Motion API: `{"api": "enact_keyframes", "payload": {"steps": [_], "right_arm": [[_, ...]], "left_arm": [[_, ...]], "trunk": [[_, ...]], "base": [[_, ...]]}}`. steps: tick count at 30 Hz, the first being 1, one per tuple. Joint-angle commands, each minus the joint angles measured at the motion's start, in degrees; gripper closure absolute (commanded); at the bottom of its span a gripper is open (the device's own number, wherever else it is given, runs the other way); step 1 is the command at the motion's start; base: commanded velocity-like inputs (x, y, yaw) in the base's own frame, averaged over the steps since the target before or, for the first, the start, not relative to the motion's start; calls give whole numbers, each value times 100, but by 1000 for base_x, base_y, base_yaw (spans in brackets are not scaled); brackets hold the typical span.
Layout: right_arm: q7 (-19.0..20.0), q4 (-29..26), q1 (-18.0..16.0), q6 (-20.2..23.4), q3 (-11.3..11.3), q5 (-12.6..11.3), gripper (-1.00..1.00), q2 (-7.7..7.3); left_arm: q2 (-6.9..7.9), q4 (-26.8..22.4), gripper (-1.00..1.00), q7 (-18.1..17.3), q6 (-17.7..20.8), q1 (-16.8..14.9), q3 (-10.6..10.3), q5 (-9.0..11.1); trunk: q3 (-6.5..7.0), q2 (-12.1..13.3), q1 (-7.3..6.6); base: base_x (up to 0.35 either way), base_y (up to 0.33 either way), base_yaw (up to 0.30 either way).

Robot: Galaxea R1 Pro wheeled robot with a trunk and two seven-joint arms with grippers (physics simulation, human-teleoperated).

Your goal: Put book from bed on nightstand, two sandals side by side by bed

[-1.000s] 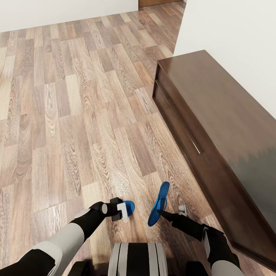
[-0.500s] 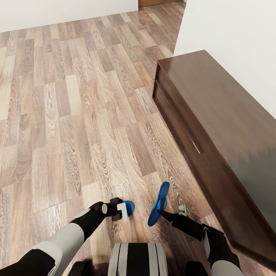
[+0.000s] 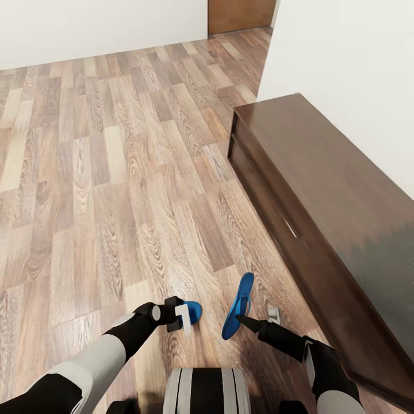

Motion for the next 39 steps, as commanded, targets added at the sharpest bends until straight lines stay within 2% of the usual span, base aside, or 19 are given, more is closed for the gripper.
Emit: {"api": "enact_keyframes", "payload": {"steps": [1, 6, 11, 13, 21, 27, 29, 31, 34, 39], "right_arm": [[50, -7, -7, 79, -39, 52, 100, 9], [-1, 44, -7, 79, -39, 53, 100, 4], [-388, 62, -7, 79, -39, 47, 100, 1], [-544, 65, -7, 79, -39, 42, 100, 1], [-756, 67, -7, 79, -39, 38, 100, 8], [-887, 67, -7, 79, -39, 37, 100, 16], [-919, 67, -7, 79, -41, 37, 100, 17], [-933, 67, -7, 79, -42, 37, 100, 17], [-950, 67, -7, 84, -44, 37, 100, 18], [-956, 67, -7, 87, -44, 37, 100, 18]], "left_arm": [[2, -6, 100, -12, -22, -1, -5, -61], [8, -20, 100, -18, -23, -2, 6, -57], [30, -62, 100, -28, -18, -1, 101, -51], [57, -69, 100, -32, -17, 0, 230, -52], [96, -106, 100, -44, 10, -2, 807, -64], [145, -381, 100, -64, 73, -3, 985, -64], [150, -460, 100, -114, 94, -3, 1115, -64], [152, -506, 100, -213, 115, -3, 1204, -68], [154, -731, 100, -659, 206, -3, 1319, -85], [159, -1142, 100, -1205, 524, -1, 1359, -105]], "trunk": [[19, 0, -3], [130, 7, -16], [241, 13, -29], [285, 16, -34], [462, 27, -55], [595, 35, -70], [640, 37, -75], [684, 40, -81], [750, 44, -88], [861, 51, -101]], "base": [[0, 0, 0], [0, 0, 0], [0, 0, 0], [0, 0, 0], [0, 0, 0], [0, 0, 0], [0, 0, 0], [0, 0, 0], [0, 0, 0], [0, 0, 0]]}}
